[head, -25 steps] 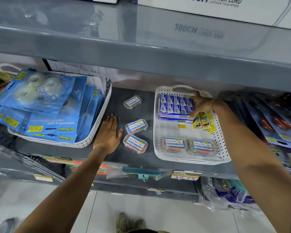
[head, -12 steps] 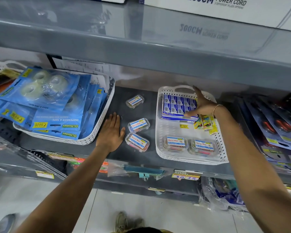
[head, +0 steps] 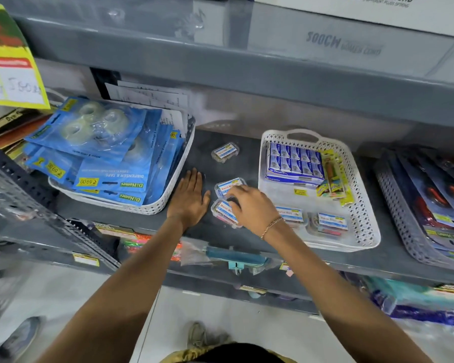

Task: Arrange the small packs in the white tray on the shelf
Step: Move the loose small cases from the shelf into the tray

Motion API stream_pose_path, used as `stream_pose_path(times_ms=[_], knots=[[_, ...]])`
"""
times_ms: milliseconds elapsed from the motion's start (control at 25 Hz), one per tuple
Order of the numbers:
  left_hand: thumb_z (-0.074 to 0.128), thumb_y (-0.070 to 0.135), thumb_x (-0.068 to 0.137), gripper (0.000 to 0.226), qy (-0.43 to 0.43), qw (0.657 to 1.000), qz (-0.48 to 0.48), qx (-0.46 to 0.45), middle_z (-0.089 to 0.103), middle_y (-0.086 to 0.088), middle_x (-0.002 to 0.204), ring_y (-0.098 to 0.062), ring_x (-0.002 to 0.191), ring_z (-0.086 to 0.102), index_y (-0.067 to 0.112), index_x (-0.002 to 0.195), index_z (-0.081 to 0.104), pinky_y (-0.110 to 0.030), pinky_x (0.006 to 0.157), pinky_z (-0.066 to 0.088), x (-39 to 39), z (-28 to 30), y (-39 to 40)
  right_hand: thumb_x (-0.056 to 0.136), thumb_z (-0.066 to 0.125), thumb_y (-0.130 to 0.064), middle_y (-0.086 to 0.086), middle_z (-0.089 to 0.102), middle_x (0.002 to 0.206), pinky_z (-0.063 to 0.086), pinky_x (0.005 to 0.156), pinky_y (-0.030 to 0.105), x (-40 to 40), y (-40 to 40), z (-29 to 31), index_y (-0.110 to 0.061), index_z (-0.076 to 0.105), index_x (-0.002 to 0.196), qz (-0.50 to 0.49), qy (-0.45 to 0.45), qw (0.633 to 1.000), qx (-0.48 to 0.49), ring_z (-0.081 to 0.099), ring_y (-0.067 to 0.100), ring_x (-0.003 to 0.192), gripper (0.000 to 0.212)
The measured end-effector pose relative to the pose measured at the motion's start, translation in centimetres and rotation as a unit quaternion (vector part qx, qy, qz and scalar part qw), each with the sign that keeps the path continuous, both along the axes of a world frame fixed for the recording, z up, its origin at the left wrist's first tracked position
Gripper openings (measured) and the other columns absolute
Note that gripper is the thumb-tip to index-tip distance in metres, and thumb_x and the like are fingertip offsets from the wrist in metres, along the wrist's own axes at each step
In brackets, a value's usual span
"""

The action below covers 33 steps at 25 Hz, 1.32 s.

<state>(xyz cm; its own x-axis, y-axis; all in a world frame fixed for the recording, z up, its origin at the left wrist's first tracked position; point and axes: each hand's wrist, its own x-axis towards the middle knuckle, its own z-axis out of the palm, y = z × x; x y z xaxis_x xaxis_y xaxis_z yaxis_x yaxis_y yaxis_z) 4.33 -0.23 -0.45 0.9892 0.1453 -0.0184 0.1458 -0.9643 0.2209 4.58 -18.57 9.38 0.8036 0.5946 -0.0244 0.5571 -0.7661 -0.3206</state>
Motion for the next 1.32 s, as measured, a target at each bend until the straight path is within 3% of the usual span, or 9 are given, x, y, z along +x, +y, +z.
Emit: stream_pose_path(times_ms=[200,320,440,560,840,1320], knots=[[0.021,0.039,0.101,0.064,0.006,1.0,-0.002,-0.009,-0.001,-0.014,0.161,-0.023,0.149,-0.005,0.003,0.151,0.003,-0.033,0.12,-0.004,0.1,0.1,0.0,0.09,0.056,-0.037,0.021,0.053,0.13,0.046,0.093,0.04,-1.3,1.6,-1.6,-0.001,0.038,0.131,-0.035,0.01,0.994,-0.104,0.056,0.035,0.115,0.057],[0.022,0.039,0.101,0.065,0.0,1.0,-0.004,-0.019,-0.001,-0.014,0.161,-0.023,0.149,-0.005,0.004,0.151,0.004,-0.032,0.119,-0.005,0.1,0.0,0.1,0.086,0.063,-0.037,0.023,0.052,0.132,0.045,0.096,0.039,-0.9,2.3,-1.6,0.003,0.035,0.134,-0.023,0.036,0.987,-0.157,0.055,0.035,0.117,0.068],[0.023,0.04,0.101,0.065,-0.003,1.0,-0.009,-0.02,0.0,-0.014,0.161,-0.024,0.149,-0.004,0.004,0.151,0.005,-0.033,0.119,-0.005,0.0,0.0,0.1,0.084,0.065,-0.026,0.02,0.054,0.131,0.046,0.096,0.036,-0.7,2.7,-1.0,0.003,0.042,0.131,0.008,0.037,0.981,-0.192,0.055,0.033,0.119,0.059],[0.022,0.04,0.1,0.065,0.005,1.0,0.001,-0.019,-0.001,-0.012,0.161,-0.022,0.149,-0.005,0.005,0.152,0.004,-0.033,0.12,-0.004,0.2,0.0,0.2,0.081,0.067,-0.026,0.016,0.052,0.129,0.044,0.098,0.035,1.0,2.7,1.1,-0.002,0.051,0.123,0.013,0.04,0.985,-0.168,0.052,0.032,0.12,0.05],[0.022,0.042,0.099,0.066,0.005,1.0,0.011,-0.019,-0.001,-0.01,0.162,-0.021,0.149,-0.003,0.006,0.152,0.005,-0.033,0.121,-0.002,0.2,0.2,0.2,0.075,0.071,-0.019,0.007,0.045,0.128,0.036,0.105,0.04,7.4,3.8,1.8,-0.022,0.052,0.121,0.049,0.04,0.984,-0.166,0.044,0.026,0.125,0.051],[0.023,0.045,0.098,0.067,-0.006,1.0,0.011,-0.012,0.002,-0.007,0.162,-0.019,0.149,-0.003,0.009,0.152,0.006,-0.03,0.117,-0.006,0.0,0.7,0.0,0.071,0.077,-0.023,0.004,0.052,0.124,0.04,0.094,0.036,8.8,3.4,-0.2,-0.023,0.05,0.124,0.098,0.097,0.977,-0.161,0.051,0.026,0.115,0.059]])
